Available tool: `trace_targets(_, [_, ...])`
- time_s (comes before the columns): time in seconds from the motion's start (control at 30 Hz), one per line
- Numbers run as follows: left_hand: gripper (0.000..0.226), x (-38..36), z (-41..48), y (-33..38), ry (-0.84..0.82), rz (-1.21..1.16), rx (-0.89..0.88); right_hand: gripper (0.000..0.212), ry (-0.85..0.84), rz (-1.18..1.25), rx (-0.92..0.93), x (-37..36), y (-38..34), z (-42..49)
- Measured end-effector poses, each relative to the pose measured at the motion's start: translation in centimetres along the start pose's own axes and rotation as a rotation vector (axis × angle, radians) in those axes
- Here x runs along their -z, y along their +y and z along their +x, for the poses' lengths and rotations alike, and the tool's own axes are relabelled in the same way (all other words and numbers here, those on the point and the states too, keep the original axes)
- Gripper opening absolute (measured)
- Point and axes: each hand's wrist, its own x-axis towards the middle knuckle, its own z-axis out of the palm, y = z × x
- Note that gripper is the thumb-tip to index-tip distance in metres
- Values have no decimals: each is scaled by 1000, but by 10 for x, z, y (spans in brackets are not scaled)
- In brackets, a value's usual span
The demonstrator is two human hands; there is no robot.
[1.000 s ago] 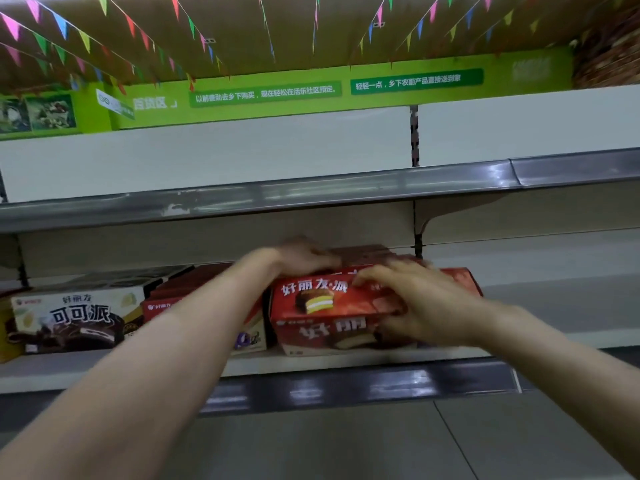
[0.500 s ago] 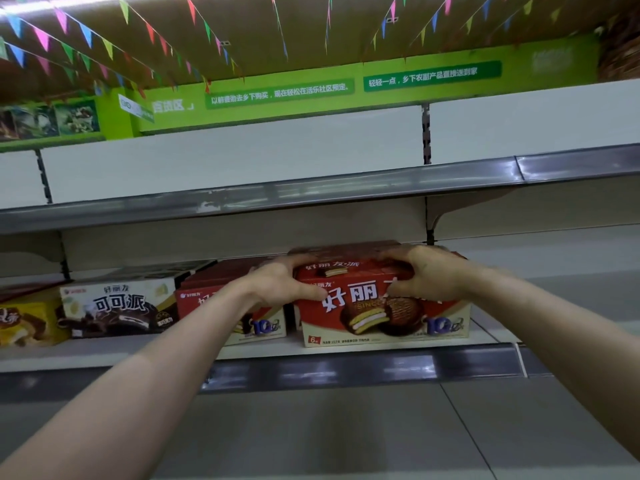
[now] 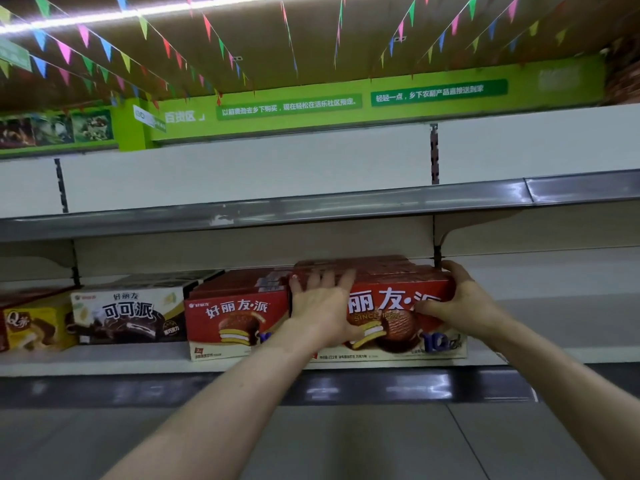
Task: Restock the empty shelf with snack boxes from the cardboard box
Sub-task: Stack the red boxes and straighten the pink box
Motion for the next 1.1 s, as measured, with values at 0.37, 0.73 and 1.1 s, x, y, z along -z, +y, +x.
trace_targets(0.37, [103,15,17,17,-207,3,108,92,-93,-72,75,-3,3,-3])
trace_targets(0.73, [101,9,19,7,-170,-29,78,67,-45,445,-260,24,10,38])
trace_targets(1.1, [109,4,19,-13,-116,0,55,78,-151,649,-337,-10,6,87])
